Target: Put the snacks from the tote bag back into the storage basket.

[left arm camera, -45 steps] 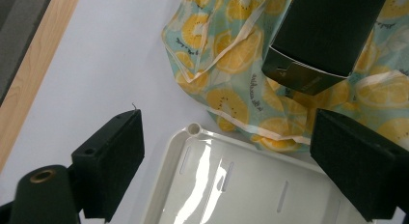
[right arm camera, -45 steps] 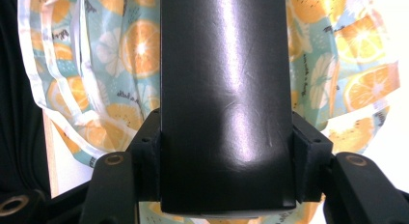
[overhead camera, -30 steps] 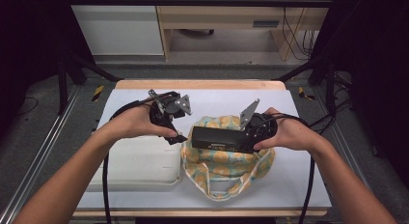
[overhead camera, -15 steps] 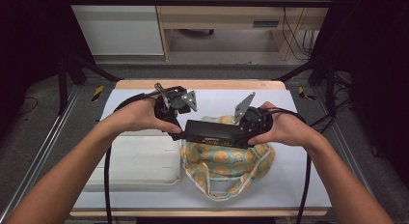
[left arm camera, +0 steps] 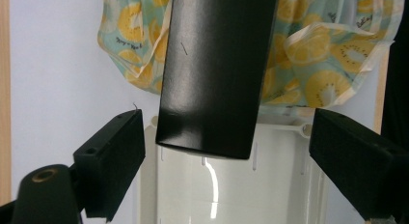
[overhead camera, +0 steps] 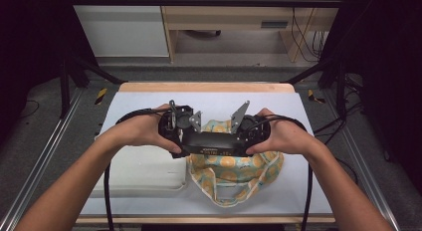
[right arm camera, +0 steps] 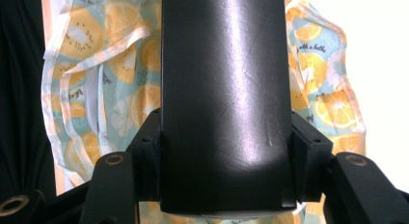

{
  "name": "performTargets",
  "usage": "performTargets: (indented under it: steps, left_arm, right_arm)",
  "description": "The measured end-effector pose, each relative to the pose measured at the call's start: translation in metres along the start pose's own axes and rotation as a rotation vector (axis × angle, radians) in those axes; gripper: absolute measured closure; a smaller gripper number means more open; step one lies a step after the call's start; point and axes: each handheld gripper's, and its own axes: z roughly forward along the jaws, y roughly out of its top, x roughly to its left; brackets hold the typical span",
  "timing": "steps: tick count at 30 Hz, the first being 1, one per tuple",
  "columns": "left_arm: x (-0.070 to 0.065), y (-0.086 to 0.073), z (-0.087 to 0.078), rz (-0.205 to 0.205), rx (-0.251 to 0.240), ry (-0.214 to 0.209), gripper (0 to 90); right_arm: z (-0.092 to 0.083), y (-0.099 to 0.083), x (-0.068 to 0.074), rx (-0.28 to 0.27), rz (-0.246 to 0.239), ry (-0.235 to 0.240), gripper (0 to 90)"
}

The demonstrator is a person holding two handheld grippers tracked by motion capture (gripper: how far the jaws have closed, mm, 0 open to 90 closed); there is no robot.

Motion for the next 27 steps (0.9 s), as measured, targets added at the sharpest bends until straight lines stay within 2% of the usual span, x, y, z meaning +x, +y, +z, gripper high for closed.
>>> performTargets:
  steps: [3, 8, 12, 21, 27]
  left_arm:
    - [0.001, 0.002, 0.005, -0.006, 0.018, -0.016, 16.2]
    - [0.002, 0.008, 0.011, 0.021, 0.03, -0.027, 22.3]
    - [0.001, 0.01, 0.018, 0.025, 0.073, -0.045, 27.8]
    - [0.003, 0.009, 0.028, 0.038, 0.083, -0.073, 37.0]
    - [0.0, 0.01, 0.03, 0.054, 0.089, -0.064, 38.5]
  right_arm:
    - [0.001, 0.002, 0.001, -0.005, 0.01, 0.001, 43.5]
    - [0.006, 0.005, 0.005, 0.004, 0.005, 0.01, 43.5]
    - [0.007, 0.007, 0.007, 0.001, -0.007, 0.016, 43.5]
    - [0.008, 0.009, 0.007, 0.002, -0.007, 0.032, 43.5]
    - [0.009, 0.009, 0.007, 0.007, -0.009, 0.042, 43.5]
